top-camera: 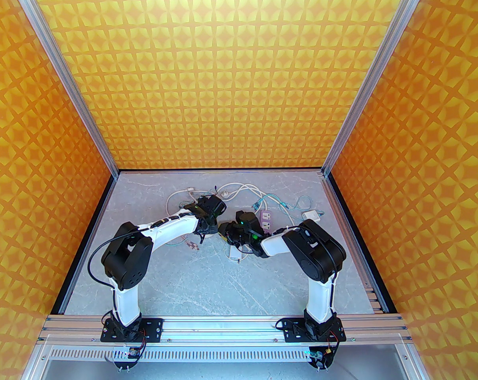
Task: Pull the plug off the socket
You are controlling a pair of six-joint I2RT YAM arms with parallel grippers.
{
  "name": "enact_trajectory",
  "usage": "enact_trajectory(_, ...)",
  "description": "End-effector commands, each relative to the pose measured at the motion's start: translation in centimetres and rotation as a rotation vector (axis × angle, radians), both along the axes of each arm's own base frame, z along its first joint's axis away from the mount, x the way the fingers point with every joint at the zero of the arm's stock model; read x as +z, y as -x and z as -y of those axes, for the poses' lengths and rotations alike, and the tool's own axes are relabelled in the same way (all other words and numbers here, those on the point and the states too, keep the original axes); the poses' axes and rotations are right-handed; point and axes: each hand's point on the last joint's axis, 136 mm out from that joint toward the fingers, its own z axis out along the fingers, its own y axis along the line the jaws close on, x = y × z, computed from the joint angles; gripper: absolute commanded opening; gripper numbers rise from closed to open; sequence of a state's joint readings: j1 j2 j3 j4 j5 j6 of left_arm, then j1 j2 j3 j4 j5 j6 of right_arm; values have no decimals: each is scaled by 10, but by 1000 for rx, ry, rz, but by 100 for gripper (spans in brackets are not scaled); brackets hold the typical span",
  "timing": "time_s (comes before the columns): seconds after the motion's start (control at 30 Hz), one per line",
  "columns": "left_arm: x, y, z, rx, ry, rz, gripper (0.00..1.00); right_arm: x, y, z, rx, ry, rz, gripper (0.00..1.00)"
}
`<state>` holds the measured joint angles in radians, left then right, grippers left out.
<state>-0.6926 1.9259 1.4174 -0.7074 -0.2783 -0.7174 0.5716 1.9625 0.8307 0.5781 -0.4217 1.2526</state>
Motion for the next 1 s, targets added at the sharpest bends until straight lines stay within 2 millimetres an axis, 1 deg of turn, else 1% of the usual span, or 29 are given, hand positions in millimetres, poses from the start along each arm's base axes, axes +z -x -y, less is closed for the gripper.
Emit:
enact_trajectory(0.0,12,1,41,-65,136,-6,22,-44,26,-8,79,93,-102,28)
enact_trajectory(0.1,12,1,39,-67,133,-4,22,-43,24,-5,73,100,-84,26)
enact_trajectory(0.17,10,1,34,-65,125,-11,22,-35,21,-4,71,97,-58,14)
enact_trajectory(0.23,8,1,27,-58,120,-11,21,-21,15,-3,62,75,-16,10)
enact_trajectory(0.3,8,0,20,-48,118,-9,21,-6,9,-4,64,58,28,0)
enact_trajectory(0.4,10,-1,15,-51,120,-2,22,14,1,-8,74,15,85,0)
enact_trajectory(0.47,10,0,15,-51,117,-4,22,20,-3,-11,74,-19,93,0)
enact_trajectory(0.57,10,0,16,-51,123,-3,22,19,-9,-14,49,-91,81,0)
enact_trajectory(0.63,8,0,16,-51,121,-8,22,19,-14,-16,22,-183,74,0)
enact_trajectory(0.7,7,1,16,-52,120,-10,21,17,-17,-12,-12,-244,75,0)
enact_trajectory(0.8,6,1,17,-54,122,-13,22,12,-21,-10,-20,-256,76,0)
enact_trajectory(0.9,5,1,17,-56,119,-20,21,15,-23,-11,-23,-280,81,0)
enact_trajectory(0.97,4,1,17,-56,118,-22,21,12,-24,-9,-27,-273,73,0)
